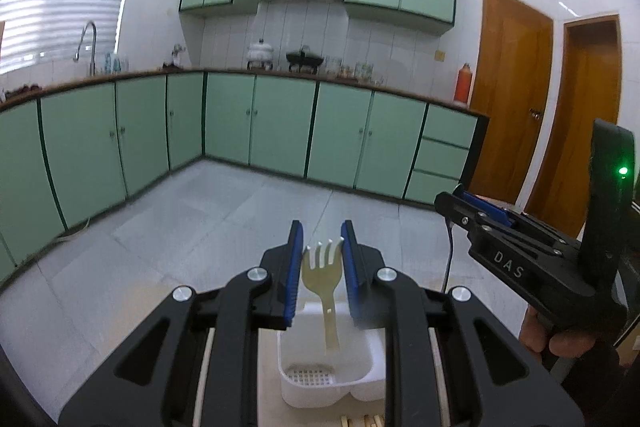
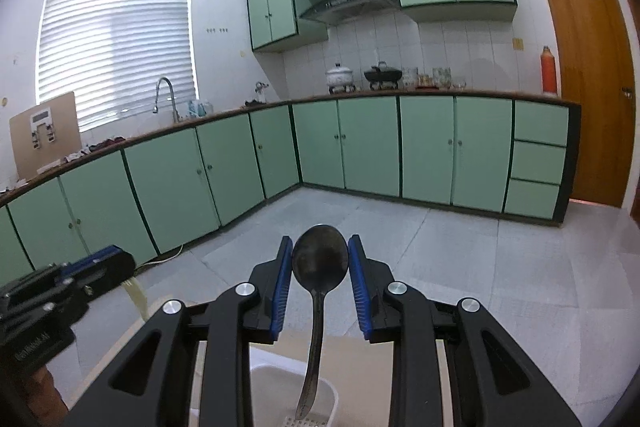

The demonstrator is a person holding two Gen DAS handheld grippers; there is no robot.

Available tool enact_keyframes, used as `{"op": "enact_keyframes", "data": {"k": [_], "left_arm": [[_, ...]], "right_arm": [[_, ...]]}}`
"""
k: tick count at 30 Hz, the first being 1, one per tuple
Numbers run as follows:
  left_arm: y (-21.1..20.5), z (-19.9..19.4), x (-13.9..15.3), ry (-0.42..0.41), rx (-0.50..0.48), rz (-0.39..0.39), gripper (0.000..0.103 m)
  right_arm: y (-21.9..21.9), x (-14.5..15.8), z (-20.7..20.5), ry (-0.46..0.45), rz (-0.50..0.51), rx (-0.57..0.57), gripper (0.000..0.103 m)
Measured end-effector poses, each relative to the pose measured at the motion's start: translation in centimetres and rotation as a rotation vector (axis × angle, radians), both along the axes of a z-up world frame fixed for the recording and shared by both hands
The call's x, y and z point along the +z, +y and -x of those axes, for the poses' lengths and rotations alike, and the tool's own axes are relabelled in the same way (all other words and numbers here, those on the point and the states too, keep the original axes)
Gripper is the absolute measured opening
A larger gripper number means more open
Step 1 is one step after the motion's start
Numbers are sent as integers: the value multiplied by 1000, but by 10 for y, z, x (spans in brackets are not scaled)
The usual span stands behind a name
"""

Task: Organize utensils
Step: 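Lift the fork with left tool over the white holder while right tool carries the spoon there, then open left tool to drop the fork into the holder while right tool releases the spoon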

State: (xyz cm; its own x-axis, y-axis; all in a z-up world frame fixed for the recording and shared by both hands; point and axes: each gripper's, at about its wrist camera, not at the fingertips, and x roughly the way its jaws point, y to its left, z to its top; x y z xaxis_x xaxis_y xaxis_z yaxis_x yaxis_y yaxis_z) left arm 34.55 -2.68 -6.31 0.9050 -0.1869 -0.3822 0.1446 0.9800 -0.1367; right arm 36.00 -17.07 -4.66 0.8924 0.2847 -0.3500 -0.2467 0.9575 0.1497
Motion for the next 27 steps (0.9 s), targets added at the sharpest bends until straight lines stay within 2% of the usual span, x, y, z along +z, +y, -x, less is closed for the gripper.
{"op": "enact_keyframes", "data": {"k": [6,12,13,15,20,25,27], "left_arm": [[1,-11,-28,57,-14,-13,18],[6,-14,-39,95,-13,-12,21],[6,-13,-39,97,-11,-11,23],[9,-9,-39,94,-2,-9,36],[19,10,-33,83,22,-3,51],[27,51,-35,94,32,16,68],[28,70,-41,112,28,7,73]], "right_arm": [[9,-20,4,24,11,16,28],[14,-35,7,78,7,53,29],[14,-36,9,81,10,52,31],[11,-37,14,87,6,46,36],[1,-33,37,84,-3,9,55],[-18,-37,84,90,8,-42,76],[-24,-44,106,106,14,-48,79]]}}
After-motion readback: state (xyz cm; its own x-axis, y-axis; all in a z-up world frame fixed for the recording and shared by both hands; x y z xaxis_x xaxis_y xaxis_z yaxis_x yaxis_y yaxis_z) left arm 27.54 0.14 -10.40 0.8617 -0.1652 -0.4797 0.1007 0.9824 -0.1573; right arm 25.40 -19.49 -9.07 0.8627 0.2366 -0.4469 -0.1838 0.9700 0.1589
